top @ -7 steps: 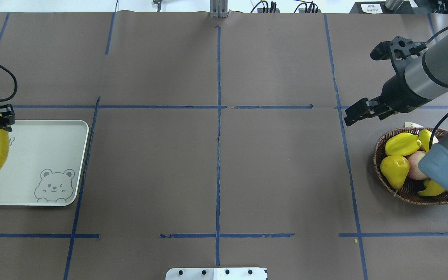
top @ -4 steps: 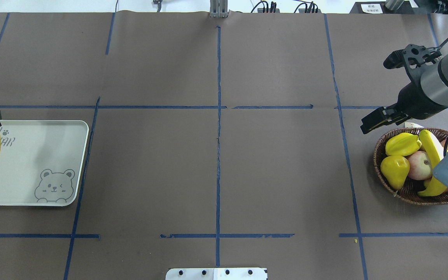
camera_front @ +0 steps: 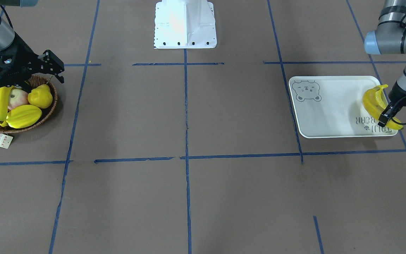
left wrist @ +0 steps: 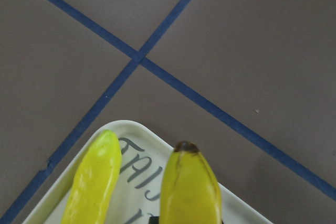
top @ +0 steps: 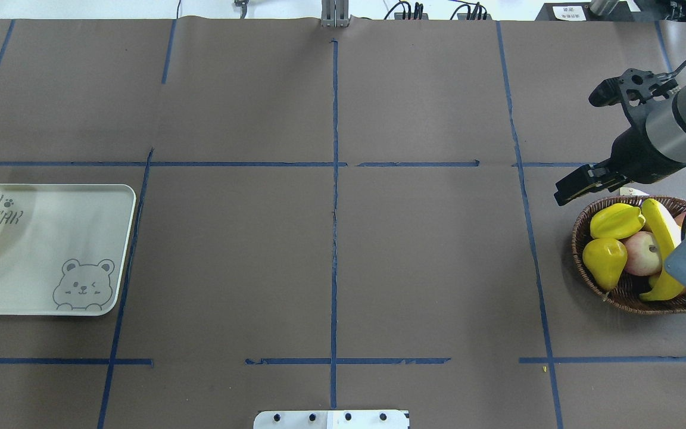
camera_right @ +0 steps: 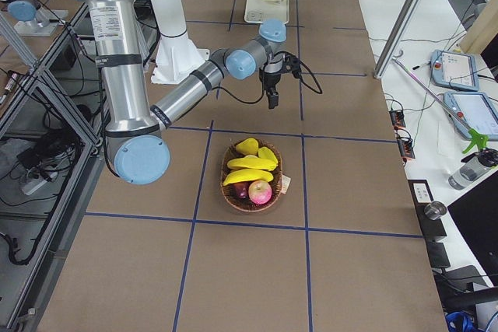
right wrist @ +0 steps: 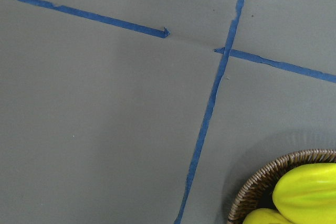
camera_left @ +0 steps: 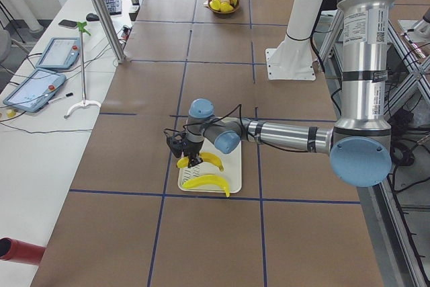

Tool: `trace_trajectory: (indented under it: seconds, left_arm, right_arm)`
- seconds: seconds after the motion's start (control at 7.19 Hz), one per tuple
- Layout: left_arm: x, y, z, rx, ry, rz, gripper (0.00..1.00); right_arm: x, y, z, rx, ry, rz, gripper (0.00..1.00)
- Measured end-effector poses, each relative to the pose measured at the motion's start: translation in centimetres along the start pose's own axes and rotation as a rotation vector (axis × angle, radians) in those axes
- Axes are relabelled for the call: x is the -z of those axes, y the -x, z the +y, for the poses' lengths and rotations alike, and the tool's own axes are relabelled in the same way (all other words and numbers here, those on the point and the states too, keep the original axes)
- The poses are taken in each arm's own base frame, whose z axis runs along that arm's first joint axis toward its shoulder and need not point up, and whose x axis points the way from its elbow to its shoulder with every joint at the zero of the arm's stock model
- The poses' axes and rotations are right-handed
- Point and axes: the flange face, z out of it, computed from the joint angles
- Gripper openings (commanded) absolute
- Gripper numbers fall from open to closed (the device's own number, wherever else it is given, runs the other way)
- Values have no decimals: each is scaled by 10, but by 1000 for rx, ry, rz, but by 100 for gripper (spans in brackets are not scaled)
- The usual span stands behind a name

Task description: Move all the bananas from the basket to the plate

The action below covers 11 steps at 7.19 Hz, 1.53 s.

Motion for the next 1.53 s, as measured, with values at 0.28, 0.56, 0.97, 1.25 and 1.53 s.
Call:
trace_trajectory:
  seconds: [0.28,0.56,0.97,1.25,1.53]
  left_arm:
    - [-5,6,1,-15,33,40,100]
    - [22,-11,3,-23,85,107,100]
    - [124,-81,23,-28,124,165,100]
    - [161,-119,62,-83,157,183,100]
    - [164,-140,87,-127,185,196,100]
  right_arm:
    - [0,0,0,1,0,0,100]
    - [0,0,0,0,-1,1,100]
    - [2,-22,22,-15,-25,78,100]
    - [-1,-45,50,-46,-25,112,99]
    - [-13,-78,83,-98,-80,96,99]
